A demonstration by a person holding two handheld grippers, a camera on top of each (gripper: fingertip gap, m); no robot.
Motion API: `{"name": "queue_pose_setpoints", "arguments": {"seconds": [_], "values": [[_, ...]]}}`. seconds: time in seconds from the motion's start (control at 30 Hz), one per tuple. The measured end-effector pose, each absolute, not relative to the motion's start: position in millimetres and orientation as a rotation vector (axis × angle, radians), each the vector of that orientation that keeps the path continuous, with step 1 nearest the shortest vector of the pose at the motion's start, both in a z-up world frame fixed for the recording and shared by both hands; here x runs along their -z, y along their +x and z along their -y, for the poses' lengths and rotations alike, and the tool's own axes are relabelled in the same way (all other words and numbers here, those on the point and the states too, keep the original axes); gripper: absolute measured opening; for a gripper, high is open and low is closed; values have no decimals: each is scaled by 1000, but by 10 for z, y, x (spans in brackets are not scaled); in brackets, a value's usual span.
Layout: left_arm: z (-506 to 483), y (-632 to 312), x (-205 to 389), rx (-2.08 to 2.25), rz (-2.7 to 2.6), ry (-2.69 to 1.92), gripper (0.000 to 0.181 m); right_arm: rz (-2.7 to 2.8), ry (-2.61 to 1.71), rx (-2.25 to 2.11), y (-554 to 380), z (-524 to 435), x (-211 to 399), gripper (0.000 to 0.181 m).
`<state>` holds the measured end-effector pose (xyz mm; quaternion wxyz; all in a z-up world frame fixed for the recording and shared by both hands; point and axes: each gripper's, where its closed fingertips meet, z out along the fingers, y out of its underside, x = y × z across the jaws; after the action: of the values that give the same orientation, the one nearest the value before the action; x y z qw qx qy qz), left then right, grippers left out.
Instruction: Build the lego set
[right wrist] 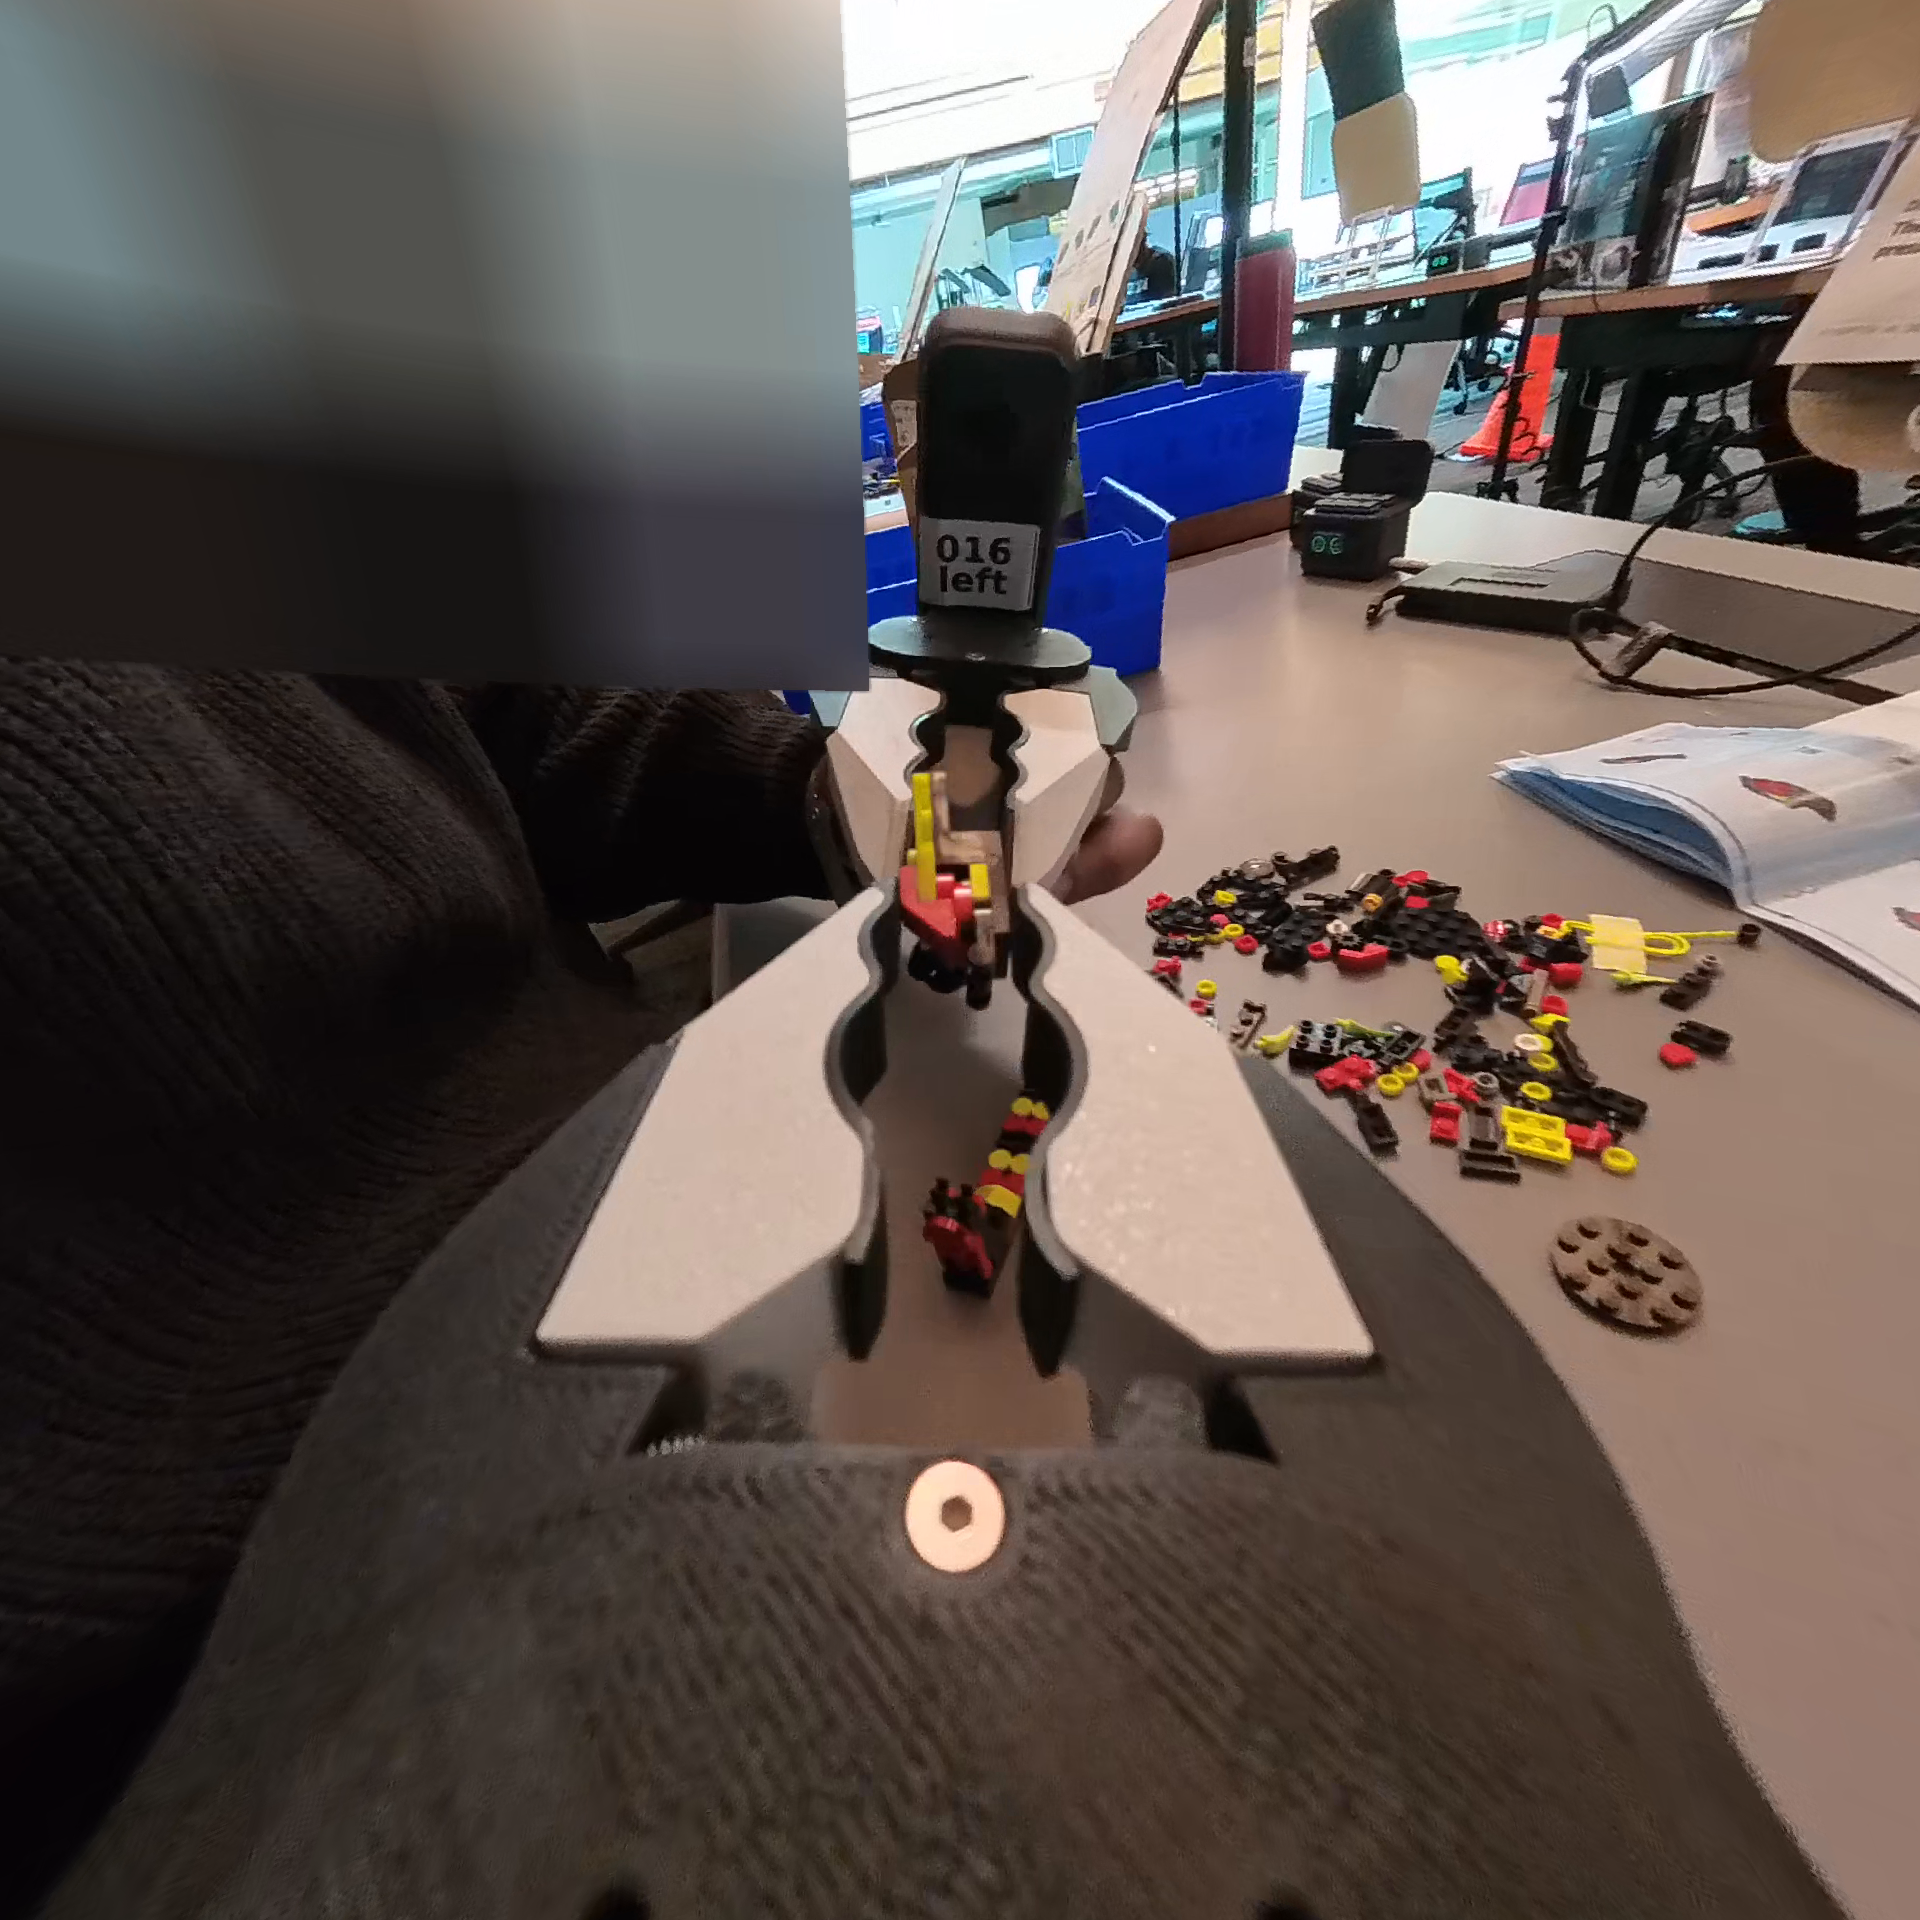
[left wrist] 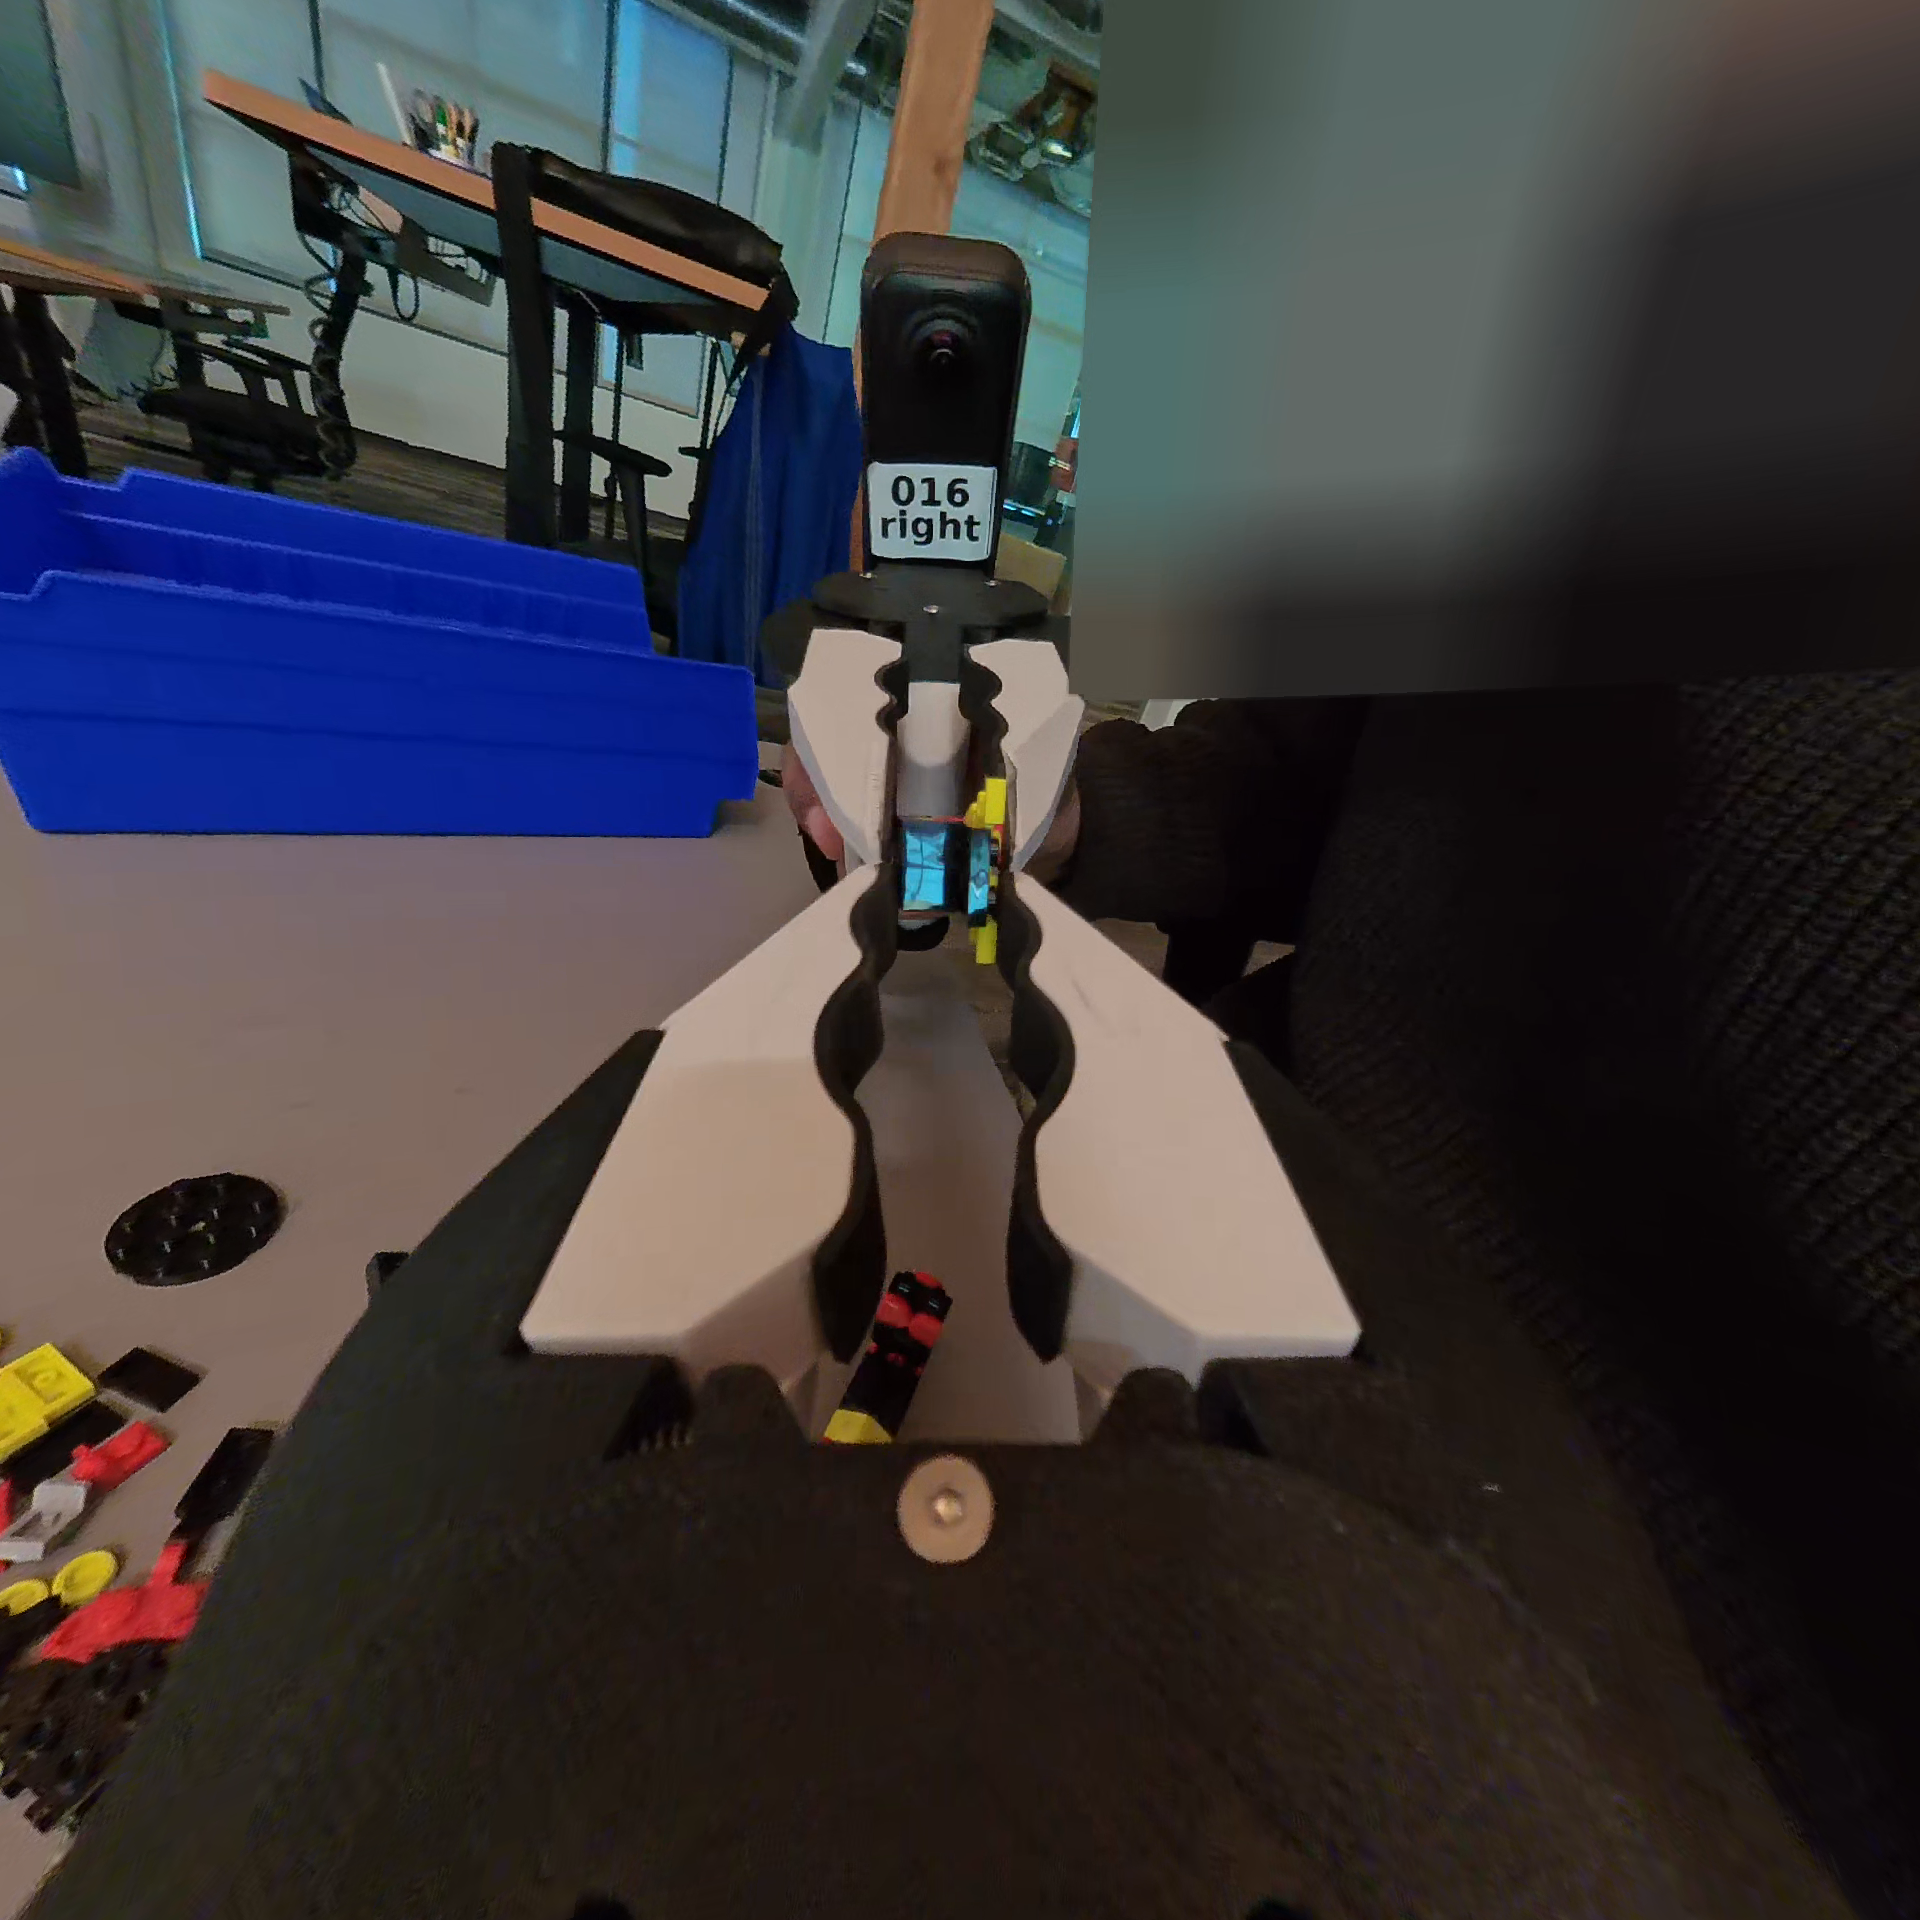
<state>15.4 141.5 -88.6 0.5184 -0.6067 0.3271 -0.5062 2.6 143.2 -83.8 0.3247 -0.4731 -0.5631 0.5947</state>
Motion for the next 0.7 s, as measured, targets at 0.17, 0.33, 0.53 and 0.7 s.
{"name": "queue_pose_setpoints", "arguments": {"seconds": [0.17,0.33,0.53,0.7], "values": [[-1402,157,882,1232,-787,-1453,17,1512,-1242,-1520,30,-1418,839,19],[-1390,166,876,1234,-793,-1451,16,1554,-1269,-1500,45,-1399,843,18],[-1396,155,890,1247,-784,-1458,16,1569,-1268,-1481,38,-1399,863,18],[-1399,153,883,1267,-784,-1463,16,1510,-1190,-1512,49,-1403,817,18]]}}
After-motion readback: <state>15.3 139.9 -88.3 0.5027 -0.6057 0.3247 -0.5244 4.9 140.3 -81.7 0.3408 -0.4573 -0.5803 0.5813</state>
